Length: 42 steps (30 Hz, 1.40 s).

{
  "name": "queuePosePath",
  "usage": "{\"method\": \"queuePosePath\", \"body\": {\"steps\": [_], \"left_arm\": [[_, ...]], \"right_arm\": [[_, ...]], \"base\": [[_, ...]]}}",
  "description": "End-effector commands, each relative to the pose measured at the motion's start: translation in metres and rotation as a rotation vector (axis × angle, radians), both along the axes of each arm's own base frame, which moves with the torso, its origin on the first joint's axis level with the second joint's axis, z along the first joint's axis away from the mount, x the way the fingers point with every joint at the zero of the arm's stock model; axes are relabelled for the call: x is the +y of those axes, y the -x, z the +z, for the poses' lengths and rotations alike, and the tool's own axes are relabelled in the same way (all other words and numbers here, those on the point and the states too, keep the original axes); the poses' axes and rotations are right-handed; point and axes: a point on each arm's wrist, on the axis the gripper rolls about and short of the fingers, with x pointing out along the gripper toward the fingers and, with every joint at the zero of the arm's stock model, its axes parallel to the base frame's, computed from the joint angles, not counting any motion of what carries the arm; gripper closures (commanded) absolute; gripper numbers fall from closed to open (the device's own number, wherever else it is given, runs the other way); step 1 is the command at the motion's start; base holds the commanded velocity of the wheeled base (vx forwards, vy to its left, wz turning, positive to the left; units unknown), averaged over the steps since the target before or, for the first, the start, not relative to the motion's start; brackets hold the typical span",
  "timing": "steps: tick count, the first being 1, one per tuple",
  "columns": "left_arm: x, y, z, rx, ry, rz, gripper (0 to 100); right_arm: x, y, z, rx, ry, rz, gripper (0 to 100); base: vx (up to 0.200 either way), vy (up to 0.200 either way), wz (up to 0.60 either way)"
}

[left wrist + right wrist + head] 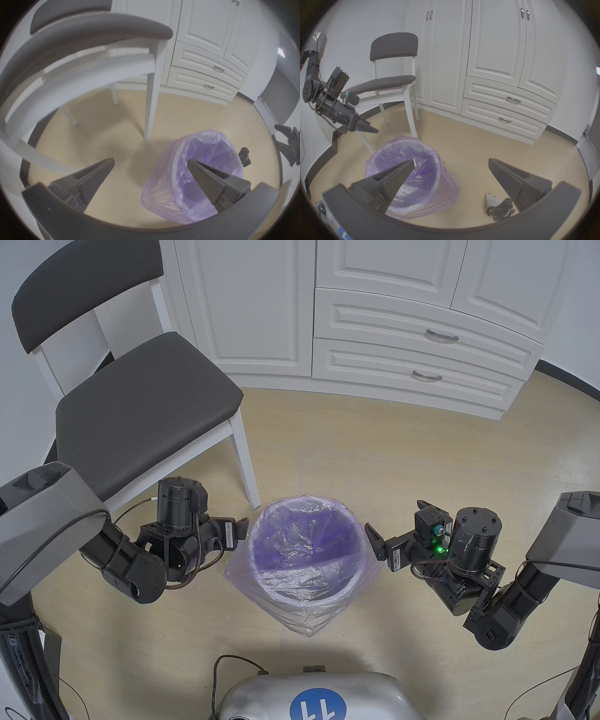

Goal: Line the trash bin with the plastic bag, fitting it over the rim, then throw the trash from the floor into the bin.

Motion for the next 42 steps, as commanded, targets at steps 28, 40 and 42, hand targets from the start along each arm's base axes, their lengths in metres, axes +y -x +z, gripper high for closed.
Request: {"method": "queuePosePath", "body": {"steps": [28,40,42], "left_arm": [[0.011,-0.060,-0.127,0.186,0.131,0.112,0],[0.021,-0.055,-0.117,0.216,0.129,0.127,0],[0.025,-0.053,-0.106,0.198,0.135,0.132,0]], "right_arm": [[0.015,-0.016,-0.035,0.016,0.013,0.009,0],[0.026,-0.016,-0.046,0.022,0.013,0.036,0],[0.030,-0.014,-0.043,0.009,0.000,0.047,0]], "base": [[0.000,0.000,0.00],[0.000,0.000,0.00],[0.000,0.000,0.00]]}}
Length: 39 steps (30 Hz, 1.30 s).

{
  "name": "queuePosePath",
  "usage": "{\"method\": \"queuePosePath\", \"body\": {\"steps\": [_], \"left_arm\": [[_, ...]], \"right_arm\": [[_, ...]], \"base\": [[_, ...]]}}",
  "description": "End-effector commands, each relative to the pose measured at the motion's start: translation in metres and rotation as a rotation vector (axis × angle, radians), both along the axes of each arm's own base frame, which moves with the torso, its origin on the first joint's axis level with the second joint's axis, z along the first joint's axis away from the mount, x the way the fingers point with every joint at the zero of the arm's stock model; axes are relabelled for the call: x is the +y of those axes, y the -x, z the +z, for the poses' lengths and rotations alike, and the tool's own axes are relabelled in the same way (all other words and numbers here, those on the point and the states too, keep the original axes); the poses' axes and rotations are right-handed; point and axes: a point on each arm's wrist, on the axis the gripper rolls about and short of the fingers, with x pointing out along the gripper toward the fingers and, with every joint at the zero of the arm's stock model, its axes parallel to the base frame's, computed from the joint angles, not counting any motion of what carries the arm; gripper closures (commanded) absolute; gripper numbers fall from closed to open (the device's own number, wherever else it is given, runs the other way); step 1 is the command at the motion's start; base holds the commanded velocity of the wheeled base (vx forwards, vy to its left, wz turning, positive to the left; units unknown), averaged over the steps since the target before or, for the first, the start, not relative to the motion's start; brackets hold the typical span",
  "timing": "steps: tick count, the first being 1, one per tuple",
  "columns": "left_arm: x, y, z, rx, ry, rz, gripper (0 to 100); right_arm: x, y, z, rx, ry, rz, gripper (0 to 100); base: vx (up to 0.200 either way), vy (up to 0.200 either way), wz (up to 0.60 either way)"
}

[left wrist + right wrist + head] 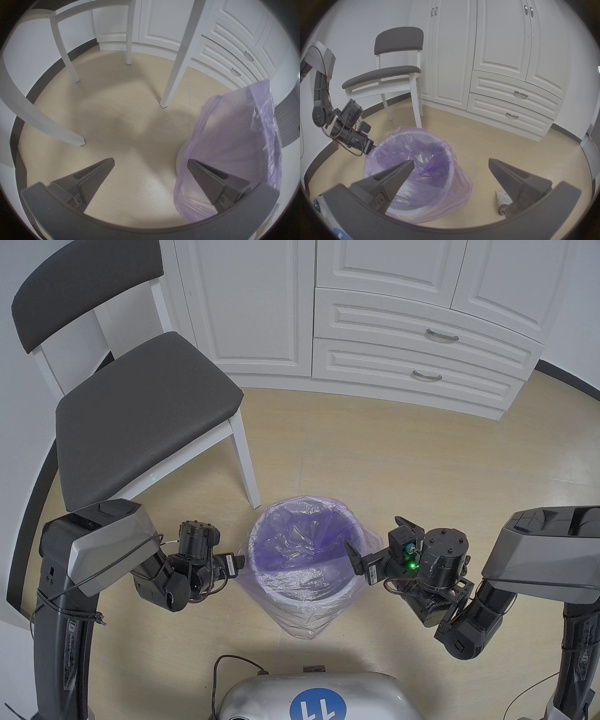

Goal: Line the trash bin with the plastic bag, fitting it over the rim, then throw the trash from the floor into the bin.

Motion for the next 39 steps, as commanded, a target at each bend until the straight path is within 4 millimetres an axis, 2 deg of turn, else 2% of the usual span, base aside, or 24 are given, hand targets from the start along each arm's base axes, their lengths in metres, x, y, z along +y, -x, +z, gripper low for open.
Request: {"method": "queuePosePath", "body": {"steps": [1,3,7,9,10,11,12,13,14,16,17,20,21,23,28,30,36,39], "left_arm": [[0.006,0.001,0.013,-0.022,0.007,0.013,0],[0.011,0.007,0.028,-0.040,0.011,0.016,0],[0.015,0.012,0.041,-0.056,0.007,0.011,0],[0.016,0.020,0.047,-0.054,-0.027,-0.024,0],[0.016,0.020,0.047,-0.054,-0.027,-0.024,0],[0.018,0.025,0.048,-0.054,-0.067,-0.049,0],[0.020,0.027,0.050,-0.058,-0.084,-0.057,0],[0.020,0.027,0.050,-0.058,-0.087,-0.059,0],[0.027,0.031,0.055,-0.073,-0.103,-0.063,0],[0.032,0.032,0.059,-0.093,-0.098,-0.067,0],[0.040,0.033,0.066,-0.127,-0.080,-0.085,0],[0.048,0.037,0.073,-0.152,-0.061,-0.107,0],[0.055,0.042,0.082,-0.178,-0.049,-0.136,0],[0.060,0.050,0.092,-0.202,-0.021,-0.173,0],[0.070,0.066,0.108,-0.248,0.052,-0.279,0],[0.070,0.067,0.109,-0.249,0.054,-0.283,0],[0.072,0.085,0.134,-0.310,0.069,-0.311,0],[0.072,0.092,0.141,-0.322,0.085,-0.338,0]], "right_arm": [[0.006,0.002,-0.002,-0.003,-0.004,0.016,0],[0.013,0.001,0.005,-0.018,-0.004,0.024,0],[0.019,-0.009,0.019,0.015,0.098,0.008,0],[0.032,-0.015,0.044,0.108,0.192,-0.002,0],[0.032,-0.015,0.044,0.108,0.192,-0.002,0],[0.048,-0.019,0.061,0.146,0.223,0.015,0],[0.055,-0.022,0.069,0.162,0.231,0.019,0],[0.056,-0.023,0.071,0.163,0.232,0.019,0],[0.071,-0.025,0.081,0.195,0.258,0.031,0],[0.079,-0.025,0.083,0.224,0.286,0.028,0],[0.089,-0.026,0.087,0.260,0.313,0.016,0],[0.100,-0.029,0.087,0.295,0.327,0.009,0],[0.110,-0.034,0.086,0.330,0.338,-0.010,0],[0.116,-0.041,0.075,0.364,0.391,-0.056,0],[0.122,-0.049,0.050,0.434,0.490,-0.095,0],[0.123,-0.050,0.048,0.438,0.494,-0.095,0],[0.135,-0.070,0.027,0.441,0.491,-0.107,0],[0.137,-0.074,0.019,0.444,0.494,-0.110,0]], "base": [[0.000,0.000,0.00],[0.000,0.000,0.00],[0.000,0.000,0.00],[0.000,0.000,0.00],[0.000,0.000,0.00],[0.000,0.000,0.00],[0.000,0.000,0.00],[0.000,0.000,0.00],[0.000,0.000,0.00],[0.000,0.000,0.00],[0.000,0.000,0.00],[0.000,0.000,0.00],[0.000,0.000,0.00],[0.000,0.000,0.00],[0.000,0.000,0.00],[0.000,0.000,0.00],[0.000,0.000,0.00],[0.000,0.000,0.00]]}}
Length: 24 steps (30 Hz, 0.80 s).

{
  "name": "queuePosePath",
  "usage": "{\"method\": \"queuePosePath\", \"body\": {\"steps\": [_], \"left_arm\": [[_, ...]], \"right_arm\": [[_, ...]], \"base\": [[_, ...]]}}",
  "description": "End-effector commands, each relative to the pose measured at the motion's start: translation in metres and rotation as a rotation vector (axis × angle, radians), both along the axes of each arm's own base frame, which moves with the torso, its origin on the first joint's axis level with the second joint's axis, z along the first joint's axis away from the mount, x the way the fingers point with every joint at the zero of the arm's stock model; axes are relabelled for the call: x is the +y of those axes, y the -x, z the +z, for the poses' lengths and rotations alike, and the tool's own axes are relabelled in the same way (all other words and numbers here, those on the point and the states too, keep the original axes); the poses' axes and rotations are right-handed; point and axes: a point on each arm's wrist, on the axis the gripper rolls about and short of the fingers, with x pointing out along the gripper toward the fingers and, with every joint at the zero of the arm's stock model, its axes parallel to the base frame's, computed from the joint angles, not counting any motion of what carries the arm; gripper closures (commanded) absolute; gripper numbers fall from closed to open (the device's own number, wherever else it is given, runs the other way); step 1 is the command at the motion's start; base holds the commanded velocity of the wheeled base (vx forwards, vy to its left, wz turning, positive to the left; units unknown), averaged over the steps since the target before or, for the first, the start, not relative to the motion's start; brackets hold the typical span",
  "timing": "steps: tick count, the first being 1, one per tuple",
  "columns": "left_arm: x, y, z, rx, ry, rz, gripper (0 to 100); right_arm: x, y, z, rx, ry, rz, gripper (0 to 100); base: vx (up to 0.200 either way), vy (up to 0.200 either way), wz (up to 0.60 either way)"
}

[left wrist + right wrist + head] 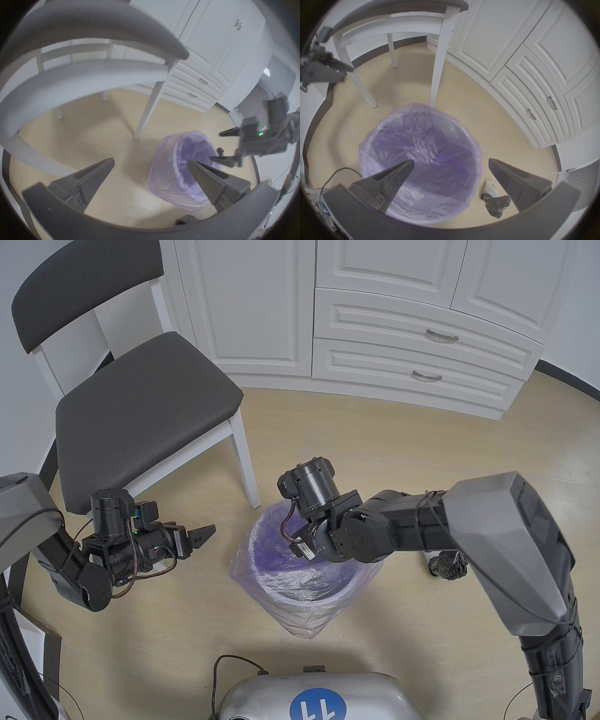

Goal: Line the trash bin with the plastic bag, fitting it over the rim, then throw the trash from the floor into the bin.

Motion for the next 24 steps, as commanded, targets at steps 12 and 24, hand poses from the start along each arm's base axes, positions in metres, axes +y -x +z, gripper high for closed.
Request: {"method": "queuePosePath", "body": {"steps": [12,24], "left_arm": [[0.005,0.022,0.034,-0.085,0.024,-0.025,0],[0.006,0.024,0.034,-0.086,0.020,-0.026,0]], "right_arm": [[0.009,-0.023,-0.060,0.054,0.055,-0.024,0],[-0.005,0.000,-0.032,0.218,0.165,-0.003,0]], "base": [[0.000,0.000,0.00],[0.000,0.000,0.00]]}}
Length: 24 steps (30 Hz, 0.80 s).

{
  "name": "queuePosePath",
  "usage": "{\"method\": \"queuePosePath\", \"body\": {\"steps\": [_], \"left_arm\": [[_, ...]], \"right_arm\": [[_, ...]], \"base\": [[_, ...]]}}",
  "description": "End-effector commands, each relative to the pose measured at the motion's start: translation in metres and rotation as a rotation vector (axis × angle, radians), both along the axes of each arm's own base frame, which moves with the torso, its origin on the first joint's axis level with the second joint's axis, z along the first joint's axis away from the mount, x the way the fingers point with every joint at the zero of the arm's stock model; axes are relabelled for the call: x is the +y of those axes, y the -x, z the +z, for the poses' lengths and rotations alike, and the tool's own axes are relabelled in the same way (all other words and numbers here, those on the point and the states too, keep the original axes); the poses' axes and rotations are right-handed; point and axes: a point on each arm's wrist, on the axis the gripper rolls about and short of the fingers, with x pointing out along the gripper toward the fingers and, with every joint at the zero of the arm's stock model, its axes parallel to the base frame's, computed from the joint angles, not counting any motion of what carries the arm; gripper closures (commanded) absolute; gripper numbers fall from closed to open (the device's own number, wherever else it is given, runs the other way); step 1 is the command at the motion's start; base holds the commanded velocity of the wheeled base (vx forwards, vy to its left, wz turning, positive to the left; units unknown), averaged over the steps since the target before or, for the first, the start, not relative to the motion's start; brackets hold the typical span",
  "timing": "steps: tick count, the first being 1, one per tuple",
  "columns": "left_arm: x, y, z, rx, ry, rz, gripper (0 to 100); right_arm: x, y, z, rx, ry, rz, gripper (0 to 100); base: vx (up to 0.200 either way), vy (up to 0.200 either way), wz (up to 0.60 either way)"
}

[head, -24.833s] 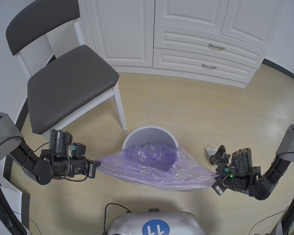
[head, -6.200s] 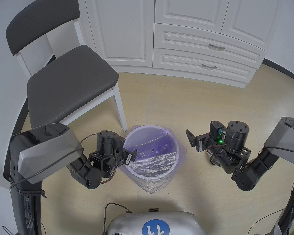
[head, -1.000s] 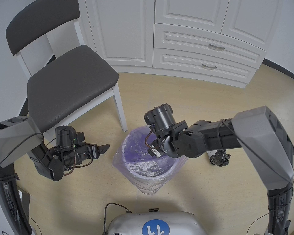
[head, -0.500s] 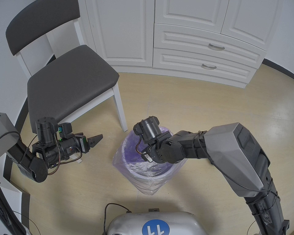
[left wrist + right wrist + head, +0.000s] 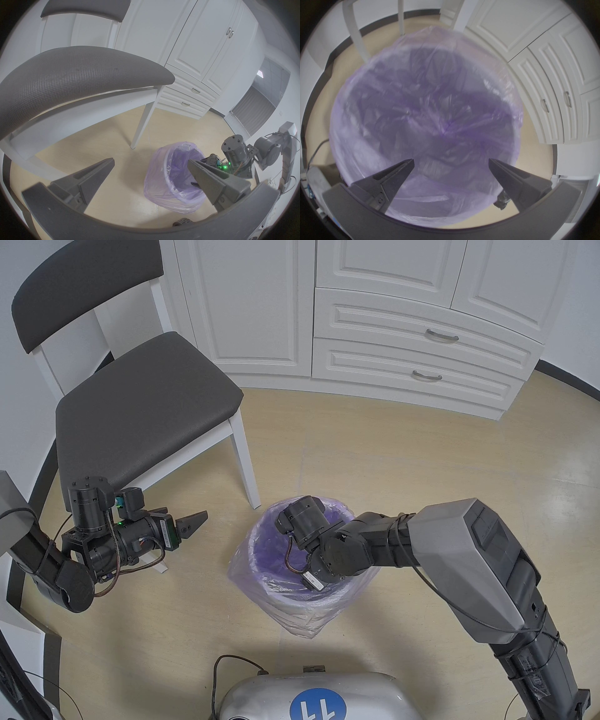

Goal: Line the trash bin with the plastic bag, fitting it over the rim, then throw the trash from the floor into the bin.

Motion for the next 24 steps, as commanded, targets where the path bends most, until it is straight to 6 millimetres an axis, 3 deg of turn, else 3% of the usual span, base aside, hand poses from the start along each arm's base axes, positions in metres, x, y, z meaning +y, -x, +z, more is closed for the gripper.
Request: {"method": "queuePosePath", "body": {"steps": [1,4,13,21,24], "left_arm": [[0.000,0.001,0.000,-0.001,-0.002,-0.001,0],[0.000,0.003,0.002,-0.005,0.001,-0.002,0],[0.000,0.005,0.004,-0.008,0.001,-0.003,0],[-0.001,0.007,0.003,-0.004,-0.001,-0.008,0],[-0.001,0.007,0.003,-0.006,-0.001,-0.008,0]], "right_arm": [[-0.004,0.015,0.034,0.036,-0.006,0.016,0],[-0.007,0.031,0.050,0.117,-0.001,0.040,0],[0.006,0.048,0.050,0.139,-0.001,0.056,0],[0.015,0.065,0.035,0.175,0.044,0.085,0],[0.016,0.062,0.029,0.171,0.045,0.080,0]], "base": [[0.000,0.000,0.00],[0.000,0.000,0.00],[0.000,0.000,0.00],[0.000,0.000,0.00],[0.000,0.000,0.00]]}}
